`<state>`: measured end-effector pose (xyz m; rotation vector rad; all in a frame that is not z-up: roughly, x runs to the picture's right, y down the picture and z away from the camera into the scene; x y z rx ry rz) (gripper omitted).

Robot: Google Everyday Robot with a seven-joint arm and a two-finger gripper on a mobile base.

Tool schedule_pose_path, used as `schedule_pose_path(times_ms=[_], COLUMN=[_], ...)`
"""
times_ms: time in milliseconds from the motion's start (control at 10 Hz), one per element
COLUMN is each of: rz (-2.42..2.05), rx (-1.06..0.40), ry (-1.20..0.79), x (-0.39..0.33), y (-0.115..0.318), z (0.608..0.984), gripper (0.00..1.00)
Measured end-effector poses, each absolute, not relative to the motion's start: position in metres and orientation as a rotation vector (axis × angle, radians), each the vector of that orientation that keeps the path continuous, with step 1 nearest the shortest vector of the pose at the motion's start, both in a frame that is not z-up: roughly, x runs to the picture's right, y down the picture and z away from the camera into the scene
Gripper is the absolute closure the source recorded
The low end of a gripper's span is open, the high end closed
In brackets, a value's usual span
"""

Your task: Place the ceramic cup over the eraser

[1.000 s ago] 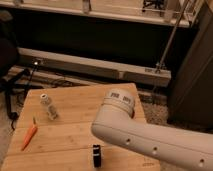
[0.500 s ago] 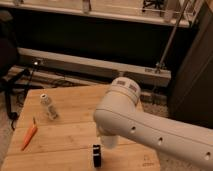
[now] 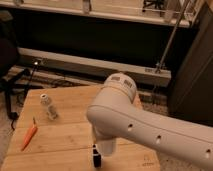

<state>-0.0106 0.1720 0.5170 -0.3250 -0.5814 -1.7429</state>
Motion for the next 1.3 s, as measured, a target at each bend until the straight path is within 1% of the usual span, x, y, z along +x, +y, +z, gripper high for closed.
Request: schedule_pose_path(times_ms=[400,600,900,1100,1300], rz=[-1.827,-1.866,-1.905,-1.901,-1.892], rx=[-0.242,-0.227,-0.234,-0.234,-0.252], ry=[-0.616,-0.606,-0.486,-0.419,-0.418], x=[-0.056,-0.066,-0.066,-0.063,-0.061], y=[0.204,0.213,0.210,0.202,0.201], z=[0.524,0.530,0.544,0.545,0.545], gripper=[1.00,1.00,1.00,1.00,1.00])
